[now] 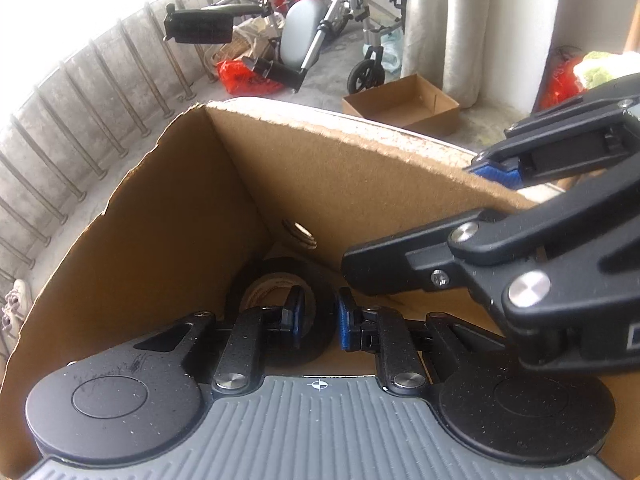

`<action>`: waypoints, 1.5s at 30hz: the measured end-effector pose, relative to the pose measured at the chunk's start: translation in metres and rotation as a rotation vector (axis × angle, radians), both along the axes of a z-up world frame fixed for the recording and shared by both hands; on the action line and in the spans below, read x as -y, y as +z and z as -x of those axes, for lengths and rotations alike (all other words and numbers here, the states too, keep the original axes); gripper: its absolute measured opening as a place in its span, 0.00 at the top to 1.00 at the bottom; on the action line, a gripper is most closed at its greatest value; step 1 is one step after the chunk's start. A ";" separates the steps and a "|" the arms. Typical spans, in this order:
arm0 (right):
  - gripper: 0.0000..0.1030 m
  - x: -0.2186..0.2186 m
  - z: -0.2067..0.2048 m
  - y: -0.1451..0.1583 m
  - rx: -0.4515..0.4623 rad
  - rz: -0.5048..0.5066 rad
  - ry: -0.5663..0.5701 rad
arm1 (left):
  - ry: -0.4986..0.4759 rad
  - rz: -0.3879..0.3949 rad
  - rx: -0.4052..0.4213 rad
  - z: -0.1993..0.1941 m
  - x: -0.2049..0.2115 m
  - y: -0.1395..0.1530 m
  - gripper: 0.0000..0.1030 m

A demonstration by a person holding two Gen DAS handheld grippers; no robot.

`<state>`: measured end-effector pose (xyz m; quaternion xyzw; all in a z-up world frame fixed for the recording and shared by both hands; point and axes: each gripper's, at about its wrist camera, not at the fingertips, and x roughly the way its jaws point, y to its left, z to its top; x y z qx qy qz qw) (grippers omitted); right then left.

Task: Organize rigid objects
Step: 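Lift the left gripper out and move it to the pink bowl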

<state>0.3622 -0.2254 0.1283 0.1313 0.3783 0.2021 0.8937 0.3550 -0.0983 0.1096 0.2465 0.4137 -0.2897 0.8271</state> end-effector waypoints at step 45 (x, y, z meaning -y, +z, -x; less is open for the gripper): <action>0.69 -0.004 0.183 -0.022 -0.077 -0.106 0.104 | 0.426 0.516 -0.114 0.204 -0.142 -0.031 0.92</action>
